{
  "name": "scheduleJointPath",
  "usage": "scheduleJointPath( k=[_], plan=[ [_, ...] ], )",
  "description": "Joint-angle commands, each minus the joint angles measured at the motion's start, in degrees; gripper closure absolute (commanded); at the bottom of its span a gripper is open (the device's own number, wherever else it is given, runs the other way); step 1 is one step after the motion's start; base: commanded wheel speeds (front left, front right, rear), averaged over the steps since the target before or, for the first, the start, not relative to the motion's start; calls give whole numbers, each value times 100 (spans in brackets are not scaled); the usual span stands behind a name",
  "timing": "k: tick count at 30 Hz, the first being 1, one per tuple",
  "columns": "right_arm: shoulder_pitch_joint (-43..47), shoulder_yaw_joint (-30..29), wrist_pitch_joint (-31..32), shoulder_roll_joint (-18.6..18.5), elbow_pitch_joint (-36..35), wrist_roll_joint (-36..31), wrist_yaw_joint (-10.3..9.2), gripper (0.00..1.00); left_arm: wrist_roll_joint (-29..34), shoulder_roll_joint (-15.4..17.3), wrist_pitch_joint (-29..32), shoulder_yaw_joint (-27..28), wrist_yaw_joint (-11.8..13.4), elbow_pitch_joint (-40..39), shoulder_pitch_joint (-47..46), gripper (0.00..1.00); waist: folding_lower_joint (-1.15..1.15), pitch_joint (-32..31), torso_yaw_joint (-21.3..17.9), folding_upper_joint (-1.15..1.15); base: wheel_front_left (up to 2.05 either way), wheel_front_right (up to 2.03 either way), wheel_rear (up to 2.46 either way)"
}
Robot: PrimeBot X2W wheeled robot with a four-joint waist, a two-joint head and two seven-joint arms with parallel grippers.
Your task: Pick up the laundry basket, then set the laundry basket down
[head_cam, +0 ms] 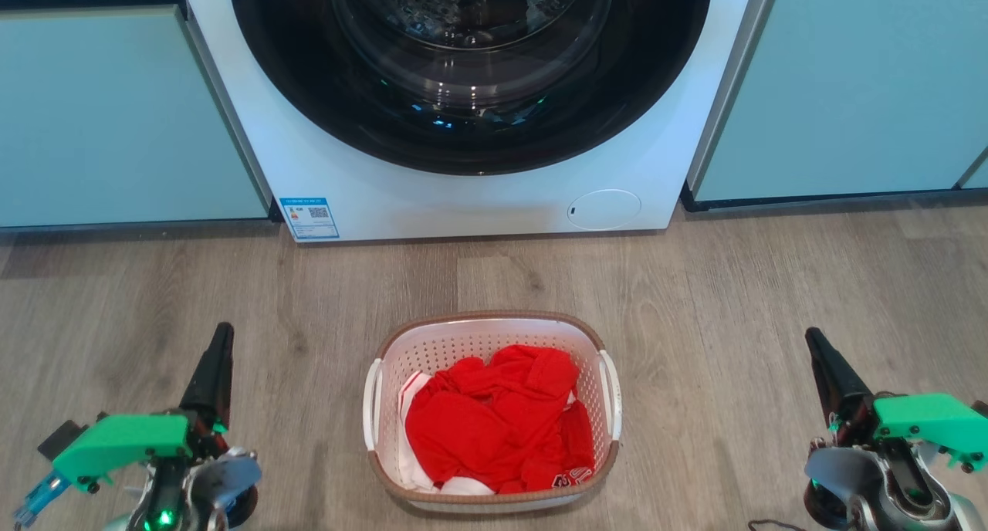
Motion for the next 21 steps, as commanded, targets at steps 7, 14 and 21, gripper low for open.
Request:
scheduleJointPath(
  k=[7,14,21],
  plan=[
    [-280,95,47,-44,-177,-62,41,100,54,25,47,215,-39,-184,-342,100,0,0,0,0,0,0,0],
    [-280,94,47,-44,-177,-63,41,100,54,25,47,215,-39,-184,-342,100,0,0,0,0,0,0,0],
    [-280,94,47,-44,-177,-63,41,100,54,25,47,215,-39,-184,-342,100,0,0,0,0,0,0,0]
  ],
)
